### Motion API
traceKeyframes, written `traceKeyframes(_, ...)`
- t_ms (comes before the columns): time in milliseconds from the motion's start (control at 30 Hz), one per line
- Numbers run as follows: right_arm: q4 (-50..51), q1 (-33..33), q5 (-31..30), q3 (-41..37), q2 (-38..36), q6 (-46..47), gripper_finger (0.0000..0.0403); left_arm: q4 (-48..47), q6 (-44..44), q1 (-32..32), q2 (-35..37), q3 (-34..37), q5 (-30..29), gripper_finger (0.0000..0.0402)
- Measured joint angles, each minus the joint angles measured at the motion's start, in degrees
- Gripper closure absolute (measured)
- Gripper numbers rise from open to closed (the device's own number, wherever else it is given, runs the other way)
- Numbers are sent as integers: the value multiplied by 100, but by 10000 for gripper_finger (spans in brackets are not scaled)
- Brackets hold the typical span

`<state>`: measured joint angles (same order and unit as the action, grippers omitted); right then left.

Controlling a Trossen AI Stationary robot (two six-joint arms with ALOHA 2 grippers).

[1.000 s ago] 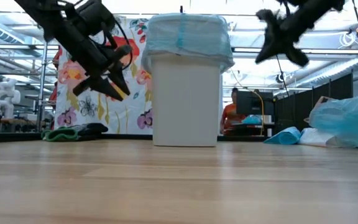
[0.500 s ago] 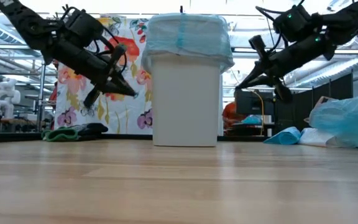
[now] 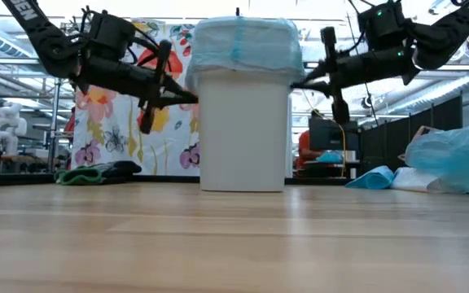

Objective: Place trash/remove bag and relplace
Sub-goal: Close the trash bag

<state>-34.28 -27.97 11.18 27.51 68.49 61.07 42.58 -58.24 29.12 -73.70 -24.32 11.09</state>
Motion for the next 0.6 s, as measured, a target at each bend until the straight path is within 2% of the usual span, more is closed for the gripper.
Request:
traceKeyframes(300, -1411, 114, 100, -2, 2, -36, 403, 1006, -2, 0, 28, 0, 265, 401)
traceKeyframes(600, -1828, 114, 148, -2, 2, 85, 403, 1542, -151, -7, 33, -9, 300, 401)
